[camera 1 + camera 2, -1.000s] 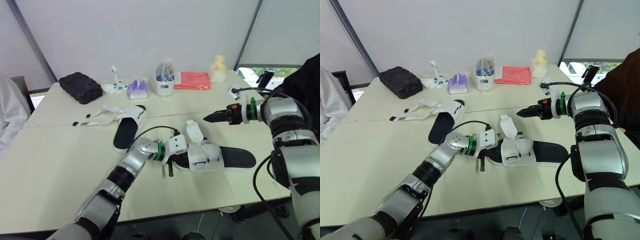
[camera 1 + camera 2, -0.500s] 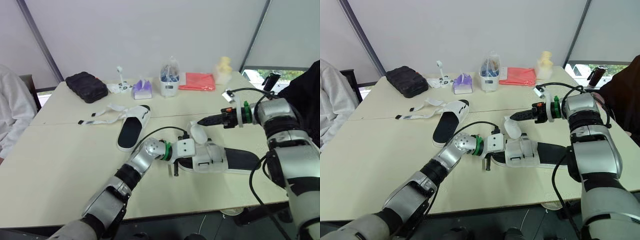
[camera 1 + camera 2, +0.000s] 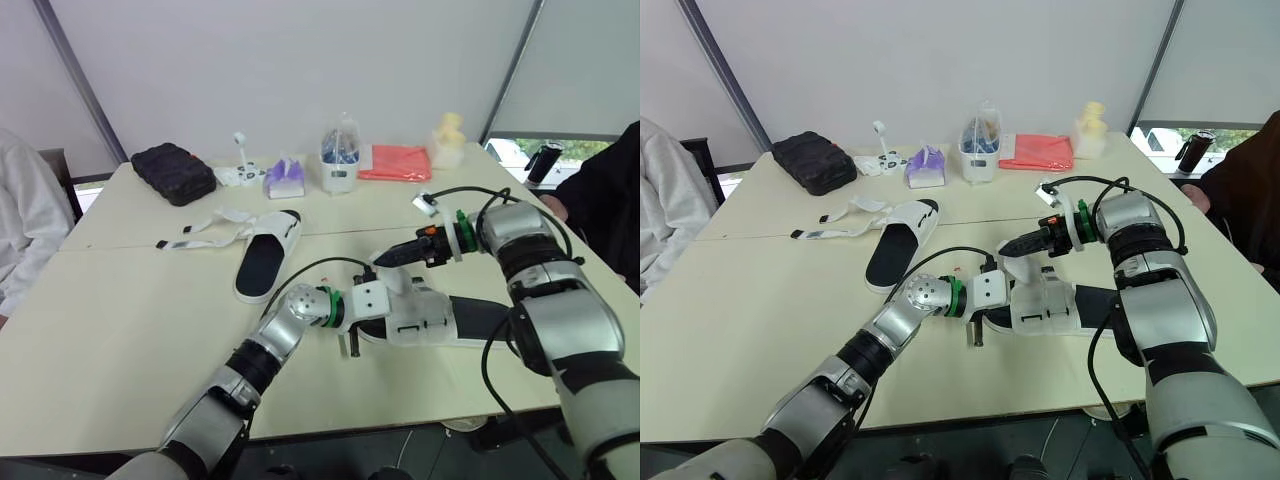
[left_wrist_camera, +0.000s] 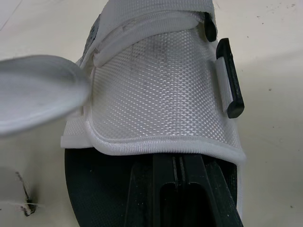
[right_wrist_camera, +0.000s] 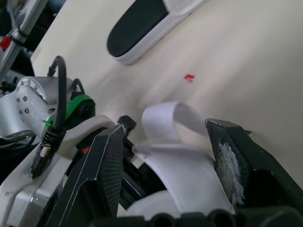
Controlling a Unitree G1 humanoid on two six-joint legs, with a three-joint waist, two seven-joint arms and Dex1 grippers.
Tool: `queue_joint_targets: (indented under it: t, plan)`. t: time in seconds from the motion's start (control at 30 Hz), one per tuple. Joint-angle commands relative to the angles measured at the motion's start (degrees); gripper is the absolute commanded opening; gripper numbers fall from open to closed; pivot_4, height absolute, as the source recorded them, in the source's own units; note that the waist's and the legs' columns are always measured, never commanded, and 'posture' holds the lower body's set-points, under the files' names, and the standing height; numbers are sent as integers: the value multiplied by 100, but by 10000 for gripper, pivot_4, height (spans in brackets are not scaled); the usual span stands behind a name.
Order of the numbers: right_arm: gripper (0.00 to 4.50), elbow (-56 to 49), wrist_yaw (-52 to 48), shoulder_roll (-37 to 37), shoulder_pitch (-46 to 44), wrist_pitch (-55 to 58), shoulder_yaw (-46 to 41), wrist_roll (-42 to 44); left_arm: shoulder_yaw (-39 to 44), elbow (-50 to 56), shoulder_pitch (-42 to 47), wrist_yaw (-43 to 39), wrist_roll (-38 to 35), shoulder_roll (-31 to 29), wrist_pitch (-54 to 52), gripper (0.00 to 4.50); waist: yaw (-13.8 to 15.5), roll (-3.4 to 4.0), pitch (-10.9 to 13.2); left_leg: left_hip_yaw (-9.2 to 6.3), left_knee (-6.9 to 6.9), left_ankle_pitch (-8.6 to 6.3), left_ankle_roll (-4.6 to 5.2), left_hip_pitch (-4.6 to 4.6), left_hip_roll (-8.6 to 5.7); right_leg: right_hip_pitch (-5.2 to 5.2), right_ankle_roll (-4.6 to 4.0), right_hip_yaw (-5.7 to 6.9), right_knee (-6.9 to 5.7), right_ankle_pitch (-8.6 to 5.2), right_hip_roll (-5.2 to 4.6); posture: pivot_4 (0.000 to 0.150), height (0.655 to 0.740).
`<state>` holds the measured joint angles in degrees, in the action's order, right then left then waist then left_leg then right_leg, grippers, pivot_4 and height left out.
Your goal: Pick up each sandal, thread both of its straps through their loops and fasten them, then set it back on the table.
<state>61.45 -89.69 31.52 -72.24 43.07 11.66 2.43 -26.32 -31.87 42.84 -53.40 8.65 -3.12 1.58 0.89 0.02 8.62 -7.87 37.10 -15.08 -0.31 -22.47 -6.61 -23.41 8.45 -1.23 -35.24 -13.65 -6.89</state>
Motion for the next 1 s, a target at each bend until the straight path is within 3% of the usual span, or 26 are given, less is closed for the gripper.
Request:
queue_joint_targets:
  t: [0.03, 0.3, 0.4, 0.53, 0.57, 0.8, 1.0]
  plan:
    - [29422, -325, -256, 64, -76, -55, 142, 142, -406, -337, -286, -44, 294, 55, -250, 0, -1, 0, 0, 0, 0, 0, 0, 0, 0, 0, 0, 0, 0, 0, 0, 1500, 7400]
    - [29422, -1199, -281, 526, 259, -485, 1314, 492, -323, -349, -313, 90, 242, 96, -271, 0, -2, -1, -1, -1, 5, 0, 0, 0, -3, 4, 0, 0, 1, 0, -2, 1500, 7400]
    - [22170, -1332, -281, 490, 271, -799, 1386, 253, -304, -399, -290, 153, 240, 155, -246, 0, 3, -1, -1, -3, 5, 0, 0, 0, -3, 4, 0, 1, 0, 0, -2, 1500, 7400]
    - [2018, -1311, -281, 374, 143, -652, 1178, 390, -280, -471, -260, 206, 228, 210, -230, 0, 10, -1, -1, -4, 7, 0, 0, 0, -4, 6, 0, 2, 1, 0, -2, 1500, 7400]
    - [896, -1359, -281, 392, 141, -614, 1205, 467, -273, -494, -247, 217, 225, 220, -223, 0, 15, -1, -1, -4, 8, 0, 0, 1, -5, 6, 0, 2, 0, 0, -2, 1500, 7400]
    - [896, -1515, -281, 491, 197, -840, 1399, 612, -245, -603, -187, 283, 223, 261, -168, 0, 14, -1, -1, -5, 10, 0, 0, 0, -7, 6, 0, 1, 0, 0, -4, 1500, 7400]
    - [896, -1588, 1028, 491, 518, -1243, 33, 840, -209, -523, -248, 315, 212, 196, -200, 0, 19, -3, -1, -6, 10, 0, 0, 0, -8, 7, 0, 1, 0, 0, -4, 1500, 7400]
